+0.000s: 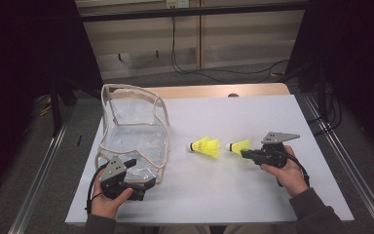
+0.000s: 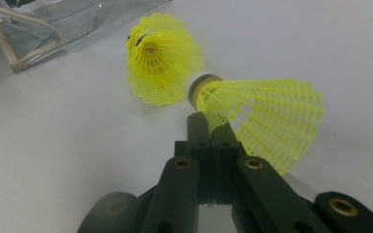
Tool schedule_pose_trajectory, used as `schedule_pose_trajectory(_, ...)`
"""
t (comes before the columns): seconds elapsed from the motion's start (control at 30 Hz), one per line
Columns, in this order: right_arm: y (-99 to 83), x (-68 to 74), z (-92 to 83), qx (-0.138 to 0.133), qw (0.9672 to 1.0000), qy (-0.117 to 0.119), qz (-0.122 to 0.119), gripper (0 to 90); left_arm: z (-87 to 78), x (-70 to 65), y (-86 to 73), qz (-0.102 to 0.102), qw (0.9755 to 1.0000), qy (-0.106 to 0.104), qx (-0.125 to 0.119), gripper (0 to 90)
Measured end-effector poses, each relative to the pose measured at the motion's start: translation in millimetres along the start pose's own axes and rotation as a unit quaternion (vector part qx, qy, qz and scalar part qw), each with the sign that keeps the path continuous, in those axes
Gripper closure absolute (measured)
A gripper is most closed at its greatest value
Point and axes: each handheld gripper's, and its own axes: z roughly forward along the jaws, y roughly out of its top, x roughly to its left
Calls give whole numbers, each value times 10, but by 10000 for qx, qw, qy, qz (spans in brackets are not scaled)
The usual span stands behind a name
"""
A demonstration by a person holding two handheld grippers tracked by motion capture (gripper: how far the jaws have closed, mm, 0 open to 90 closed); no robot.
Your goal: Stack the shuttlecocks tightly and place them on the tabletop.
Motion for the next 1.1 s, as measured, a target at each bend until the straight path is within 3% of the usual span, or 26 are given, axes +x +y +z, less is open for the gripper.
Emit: schedule_pose_trajectory(1.1,83,130,162,-9,9999,134,-97,900,1,2,-1,-8,10000,-15,-12,30)
